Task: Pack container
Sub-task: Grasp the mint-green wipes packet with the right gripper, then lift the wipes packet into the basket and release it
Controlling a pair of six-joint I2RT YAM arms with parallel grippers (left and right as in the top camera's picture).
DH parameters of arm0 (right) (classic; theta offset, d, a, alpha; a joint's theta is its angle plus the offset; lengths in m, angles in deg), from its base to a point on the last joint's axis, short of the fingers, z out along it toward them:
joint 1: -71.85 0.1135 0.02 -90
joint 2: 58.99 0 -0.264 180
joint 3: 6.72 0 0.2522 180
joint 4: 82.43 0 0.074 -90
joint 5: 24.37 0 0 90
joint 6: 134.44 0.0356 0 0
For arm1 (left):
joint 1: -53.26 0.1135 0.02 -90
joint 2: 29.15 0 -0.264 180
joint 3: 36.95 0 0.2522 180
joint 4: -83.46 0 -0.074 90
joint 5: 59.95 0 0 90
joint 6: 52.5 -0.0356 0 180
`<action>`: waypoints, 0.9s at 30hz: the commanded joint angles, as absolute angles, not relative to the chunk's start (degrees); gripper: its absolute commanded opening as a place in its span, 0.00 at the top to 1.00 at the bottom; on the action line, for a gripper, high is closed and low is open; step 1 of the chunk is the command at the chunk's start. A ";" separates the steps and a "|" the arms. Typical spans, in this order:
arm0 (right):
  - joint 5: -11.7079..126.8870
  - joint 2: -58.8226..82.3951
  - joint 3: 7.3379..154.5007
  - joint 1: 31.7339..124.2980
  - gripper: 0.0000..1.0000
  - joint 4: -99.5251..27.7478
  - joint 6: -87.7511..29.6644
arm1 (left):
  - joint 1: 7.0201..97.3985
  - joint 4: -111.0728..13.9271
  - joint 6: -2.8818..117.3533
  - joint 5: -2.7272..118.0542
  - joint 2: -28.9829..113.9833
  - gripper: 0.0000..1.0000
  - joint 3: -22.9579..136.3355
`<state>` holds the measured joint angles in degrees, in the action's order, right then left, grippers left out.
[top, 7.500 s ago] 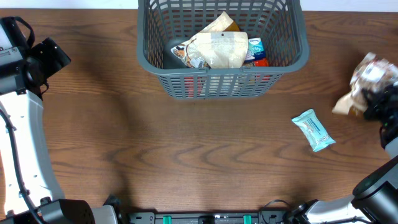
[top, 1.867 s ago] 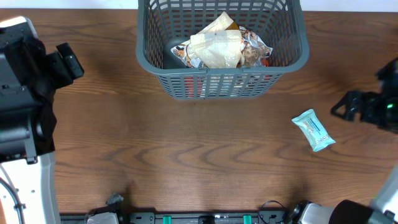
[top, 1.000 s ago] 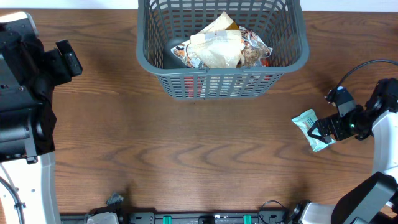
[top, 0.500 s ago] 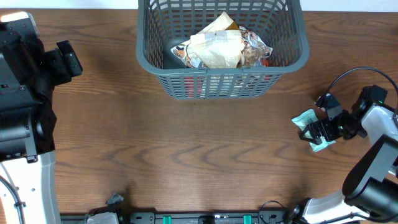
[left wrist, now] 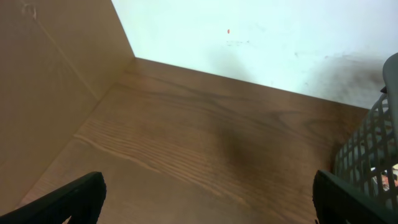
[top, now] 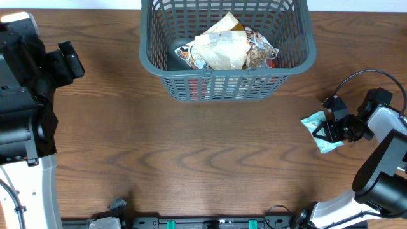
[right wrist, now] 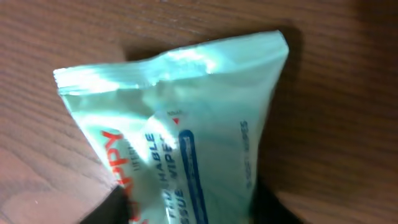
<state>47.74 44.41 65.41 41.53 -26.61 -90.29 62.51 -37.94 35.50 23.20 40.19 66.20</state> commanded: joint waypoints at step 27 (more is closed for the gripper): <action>12.79 29.98 93.65 43.54 0.99 -68.25 -50.55 | 62.43 -38.70 34.76 23.11 40.78 0.01 66.61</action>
